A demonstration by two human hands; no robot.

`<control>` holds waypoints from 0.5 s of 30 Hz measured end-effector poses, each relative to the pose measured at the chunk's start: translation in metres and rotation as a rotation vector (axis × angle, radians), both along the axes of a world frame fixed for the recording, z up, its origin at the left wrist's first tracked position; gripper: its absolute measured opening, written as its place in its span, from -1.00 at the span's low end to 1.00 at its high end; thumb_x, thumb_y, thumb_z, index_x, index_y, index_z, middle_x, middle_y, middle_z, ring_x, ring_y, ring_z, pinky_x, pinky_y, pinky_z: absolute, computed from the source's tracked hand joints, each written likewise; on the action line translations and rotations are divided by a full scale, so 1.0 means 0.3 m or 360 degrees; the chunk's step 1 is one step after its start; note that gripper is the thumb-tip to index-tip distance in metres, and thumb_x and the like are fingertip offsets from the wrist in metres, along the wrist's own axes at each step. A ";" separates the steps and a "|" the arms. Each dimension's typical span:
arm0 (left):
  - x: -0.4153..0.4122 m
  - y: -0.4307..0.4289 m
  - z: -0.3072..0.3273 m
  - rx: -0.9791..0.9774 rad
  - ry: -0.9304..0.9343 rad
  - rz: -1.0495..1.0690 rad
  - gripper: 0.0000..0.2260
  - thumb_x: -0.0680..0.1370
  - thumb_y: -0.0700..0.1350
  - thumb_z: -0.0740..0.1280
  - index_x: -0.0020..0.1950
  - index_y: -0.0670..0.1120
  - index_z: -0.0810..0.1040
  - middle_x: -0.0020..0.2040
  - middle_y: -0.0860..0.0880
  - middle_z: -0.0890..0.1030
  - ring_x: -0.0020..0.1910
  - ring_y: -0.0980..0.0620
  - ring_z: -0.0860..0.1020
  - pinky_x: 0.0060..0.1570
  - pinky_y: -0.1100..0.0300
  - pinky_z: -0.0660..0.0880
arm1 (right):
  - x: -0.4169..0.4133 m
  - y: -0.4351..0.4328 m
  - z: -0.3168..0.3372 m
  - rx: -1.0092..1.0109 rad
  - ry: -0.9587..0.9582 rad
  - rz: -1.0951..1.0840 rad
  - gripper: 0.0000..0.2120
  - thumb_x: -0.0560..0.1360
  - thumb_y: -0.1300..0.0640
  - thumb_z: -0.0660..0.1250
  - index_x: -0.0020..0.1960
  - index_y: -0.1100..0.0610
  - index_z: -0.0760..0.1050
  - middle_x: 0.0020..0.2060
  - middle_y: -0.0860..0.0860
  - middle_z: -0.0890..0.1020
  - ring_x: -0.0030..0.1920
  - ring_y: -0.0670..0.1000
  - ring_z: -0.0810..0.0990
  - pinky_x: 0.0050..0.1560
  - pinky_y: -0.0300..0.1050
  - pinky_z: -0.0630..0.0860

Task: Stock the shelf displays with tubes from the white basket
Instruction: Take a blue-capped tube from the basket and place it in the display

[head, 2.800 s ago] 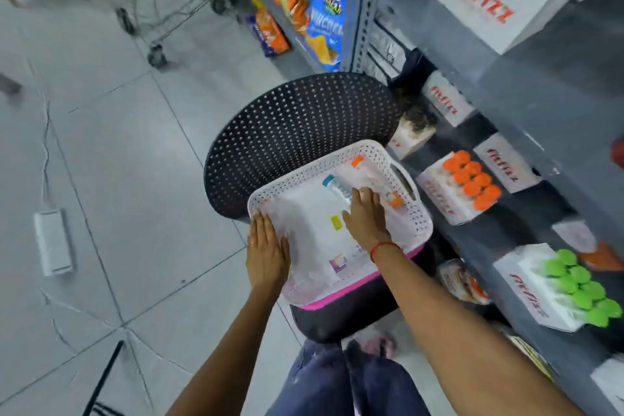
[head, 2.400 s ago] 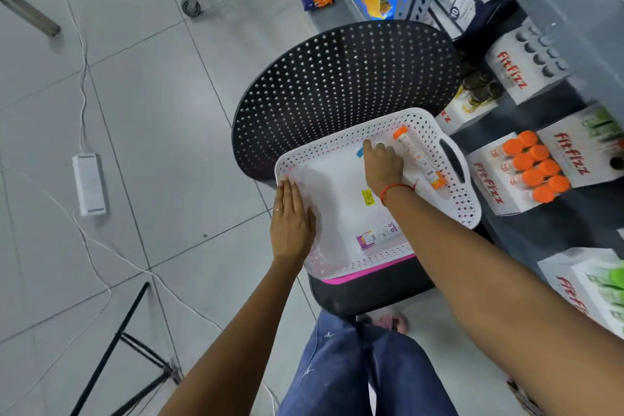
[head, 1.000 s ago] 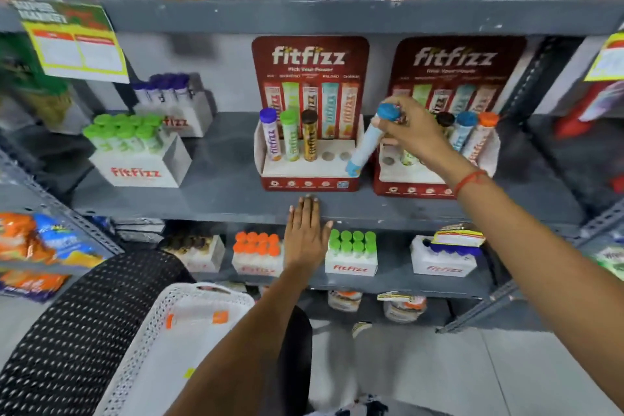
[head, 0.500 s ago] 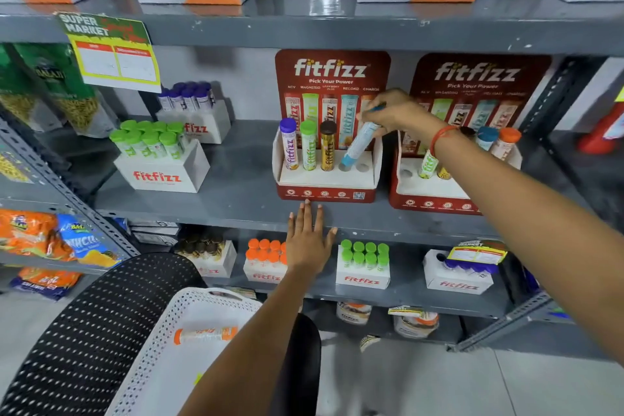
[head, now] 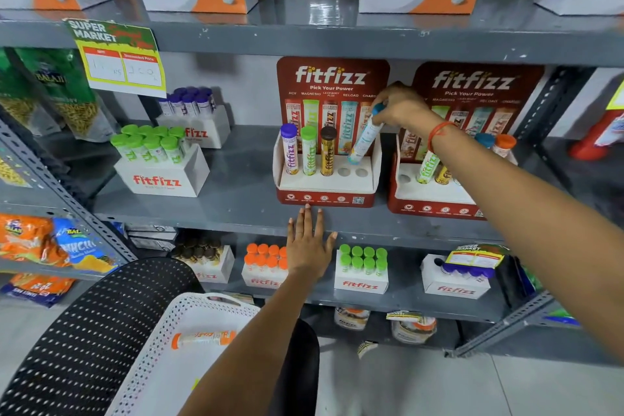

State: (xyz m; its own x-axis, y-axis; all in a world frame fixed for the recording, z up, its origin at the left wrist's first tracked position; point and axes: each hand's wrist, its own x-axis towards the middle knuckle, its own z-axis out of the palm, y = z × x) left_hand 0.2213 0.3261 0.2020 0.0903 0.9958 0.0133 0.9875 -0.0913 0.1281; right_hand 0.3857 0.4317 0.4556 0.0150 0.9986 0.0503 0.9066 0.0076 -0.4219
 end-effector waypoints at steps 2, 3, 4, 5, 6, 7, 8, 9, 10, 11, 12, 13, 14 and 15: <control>0.000 0.000 -0.002 0.0002 -0.0009 0.0002 -0.17 0.32 0.28 -0.63 0.51 -0.04 -0.24 0.54 -0.13 -0.19 0.49 -0.10 -0.23 0.39 -0.02 -0.32 | -0.004 0.002 -0.006 -0.0003 -0.0050 0.0001 -0.60 0.41 0.23 0.42 0.24 0.23 0.48 0.23 0.16 0.54 0.21 0.13 0.53 0.15 -0.09 0.49; -0.001 0.000 -0.003 0.0003 -0.0011 0.0001 -0.14 0.29 0.28 -0.66 0.51 -0.04 -0.24 0.54 -0.13 -0.19 0.49 -0.10 -0.23 0.39 -0.02 -0.31 | -0.006 0.003 -0.009 0.0009 -0.0059 0.0007 -0.59 0.41 0.24 0.43 0.24 0.23 0.47 0.24 0.16 0.54 0.21 0.13 0.52 0.15 -0.09 0.49; -0.001 0.000 -0.004 0.0006 -0.0012 0.0003 -0.13 0.28 0.28 -0.67 0.51 -0.03 -0.25 0.54 -0.13 -0.19 0.49 -0.10 -0.23 0.40 -0.02 -0.31 | -0.008 0.006 -0.013 0.0017 -0.0060 0.0016 -0.58 0.41 0.25 0.43 0.25 0.23 0.47 0.24 0.16 0.54 0.21 0.13 0.52 0.15 -0.10 0.48; -0.001 0.000 -0.004 0.0009 -0.0014 0.0003 -0.13 0.28 0.28 -0.68 0.51 -0.03 -0.25 0.54 -0.13 -0.19 0.49 -0.10 -0.23 0.41 -0.03 -0.30 | -0.010 0.006 -0.014 0.0017 -0.0051 0.0030 -0.58 0.41 0.25 0.43 0.25 0.22 0.47 0.25 0.15 0.53 0.22 0.13 0.52 0.16 -0.10 0.48; 0.000 -0.001 -0.005 0.0011 -0.0017 0.0002 -0.13 0.28 0.28 -0.68 0.51 -0.03 -0.24 0.54 -0.12 -0.19 0.49 -0.10 -0.23 0.41 -0.03 -0.29 | -0.009 0.006 -0.015 0.0016 -0.0045 0.0048 -0.58 0.42 0.25 0.42 0.25 0.22 0.46 0.26 0.15 0.53 0.23 0.13 0.51 0.17 -0.09 0.48; -0.001 -0.001 -0.005 0.0012 -0.0021 0.0002 -0.13 0.28 0.28 -0.67 0.51 -0.03 -0.24 0.54 -0.13 -0.18 0.49 -0.10 -0.22 0.41 -0.03 -0.29 | -0.010 0.004 -0.015 0.0015 -0.0045 0.0064 -0.59 0.43 0.25 0.41 0.26 0.22 0.46 0.26 0.15 0.52 0.23 0.13 0.51 0.18 -0.07 0.47; -0.002 0.000 -0.005 0.0011 -0.0023 0.0001 -0.13 0.29 0.28 -0.67 0.51 -0.03 -0.23 0.54 -0.13 -0.18 0.49 -0.10 -0.22 0.40 -0.03 -0.30 | -0.012 0.003 -0.014 0.0013 -0.0055 0.0083 -0.60 0.45 0.25 0.40 0.26 0.22 0.45 0.26 0.16 0.52 0.23 0.14 0.51 0.18 -0.06 0.48; -0.002 0.000 -0.005 0.0009 -0.0023 0.0000 -0.14 0.29 0.29 -0.66 0.51 -0.03 -0.23 0.54 -0.13 -0.18 0.49 -0.10 -0.22 0.40 -0.02 -0.30 | -0.014 0.002 -0.014 0.0002 -0.0067 0.0100 -0.62 0.46 0.24 0.38 0.26 0.22 0.44 0.26 0.17 0.52 0.21 0.14 0.53 0.17 -0.04 0.49; -0.002 0.001 -0.005 0.0009 -0.0020 -0.0002 -0.14 0.30 0.29 -0.65 0.51 -0.03 -0.23 0.54 -0.13 -0.18 0.49 -0.10 -0.22 0.39 -0.02 -0.31 | -0.017 0.002 -0.015 -0.0016 -0.0059 0.0112 -0.63 0.48 0.25 0.36 0.27 0.22 0.43 0.25 0.18 0.53 0.18 0.15 0.57 0.15 -0.03 0.52; -0.002 0.002 -0.006 0.0009 -0.0019 -0.0002 -0.15 0.30 0.29 -0.65 0.52 -0.03 -0.23 0.54 -0.13 -0.18 0.49 -0.11 -0.22 0.39 -0.02 -0.31 | -0.021 0.000 -0.017 -0.0035 -0.0048 0.0122 -0.63 0.49 0.27 0.34 0.28 0.21 0.42 0.25 0.19 0.53 0.16 0.14 0.59 0.14 -0.04 0.54; -0.002 0.002 -0.007 0.0012 -0.0023 0.0001 -0.15 0.30 0.29 -0.64 0.52 -0.03 -0.23 0.54 -0.13 -0.18 0.49 -0.11 -0.22 0.39 -0.02 -0.31 | -0.025 0.001 -0.019 -0.0041 -0.0060 0.0142 -0.62 0.48 0.31 0.33 0.28 0.19 0.43 0.27 0.18 0.52 0.17 0.14 0.58 0.13 -0.06 0.55; -0.002 0.002 -0.007 0.0013 -0.0028 0.0005 -0.14 0.30 0.29 -0.65 0.52 -0.04 -0.22 0.54 -0.13 -0.17 0.49 -0.10 -0.21 0.39 -0.02 -0.31 | -0.028 0.003 -0.019 -0.0033 -0.0083 0.0166 -0.60 0.46 0.36 0.33 0.27 0.16 0.45 0.30 0.15 0.50 0.21 0.13 0.55 0.12 -0.09 0.53; -0.002 0.001 -0.008 0.0015 -0.0029 0.0007 -0.14 0.30 0.29 -0.65 0.52 -0.03 -0.22 0.54 -0.13 -0.17 0.50 -0.10 -0.21 0.40 -0.02 -0.31 | -0.031 0.004 -0.021 -0.0026 -0.0086 0.0181 -0.59 0.44 0.39 0.33 0.25 0.13 0.48 0.32 0.12 0.48 0.24 0.12 0.51 0.07 -0.13 0.52; -0.003 0.001 -0.009 0.0016 -0.0029 0.0007 -0.14 0.30 0.29 -0.65 0.52 -0.03 -0.22 0.54 -0.13 -0.17 0.50 -0.10 -0.21 0.40 -0.02 -0.30 | -0.034 0.003 -0.021 -0.0025 -0.0068 0.0188 -0.59 0.43 0.40 0.32 0.22 0.11 0.51 0.32 0.10 0.48 0.23 0.11 0.51 0.02 -0.15 0.51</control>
State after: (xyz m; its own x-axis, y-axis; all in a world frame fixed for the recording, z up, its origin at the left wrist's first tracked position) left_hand 0.2203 0.3263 0.1994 0.0858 0.9960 0.0247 0.9854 -0.0885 0.1455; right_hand 0.3755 0.4325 0.4492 -0.1046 0.9940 0.0327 0.9170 0.1091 -0.3836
